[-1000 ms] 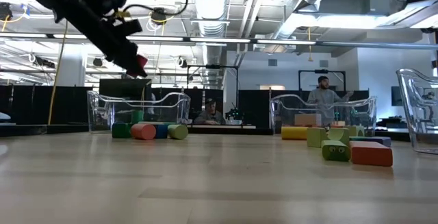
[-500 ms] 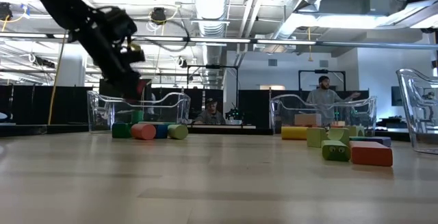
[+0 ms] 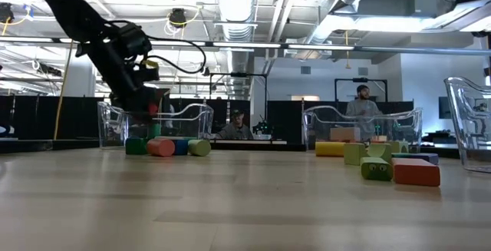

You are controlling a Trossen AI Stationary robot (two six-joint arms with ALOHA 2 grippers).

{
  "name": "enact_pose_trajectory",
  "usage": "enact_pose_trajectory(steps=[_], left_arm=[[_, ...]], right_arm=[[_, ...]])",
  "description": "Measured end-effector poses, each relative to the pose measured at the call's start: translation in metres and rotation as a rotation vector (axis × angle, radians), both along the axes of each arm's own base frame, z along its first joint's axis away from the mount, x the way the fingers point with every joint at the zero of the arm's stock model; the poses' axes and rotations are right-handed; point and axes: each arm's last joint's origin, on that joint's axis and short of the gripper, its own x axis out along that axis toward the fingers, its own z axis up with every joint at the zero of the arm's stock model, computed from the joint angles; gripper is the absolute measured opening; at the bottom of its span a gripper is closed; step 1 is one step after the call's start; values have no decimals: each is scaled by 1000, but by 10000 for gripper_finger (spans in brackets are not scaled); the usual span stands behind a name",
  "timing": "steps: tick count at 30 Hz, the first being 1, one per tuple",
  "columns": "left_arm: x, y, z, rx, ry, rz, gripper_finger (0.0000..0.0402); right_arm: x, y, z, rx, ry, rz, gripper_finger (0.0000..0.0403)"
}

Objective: Sort blocks by size
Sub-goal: Put the red cylindrical block into the top left transparent bin, then put the orange cylindrical block into the top left transparent bin

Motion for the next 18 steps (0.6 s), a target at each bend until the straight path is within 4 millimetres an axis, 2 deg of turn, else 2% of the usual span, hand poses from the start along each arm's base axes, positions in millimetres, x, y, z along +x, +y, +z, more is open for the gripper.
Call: enact_pose_trajectory(steps=[9,18], left_arm=[[0,0,0,-12,-10,-11,151],[0,1,2,-11,-21,-3,198]], right_arm=[[0,0,0,0,0,0,274],[0,0,0,0,0,0,274]])
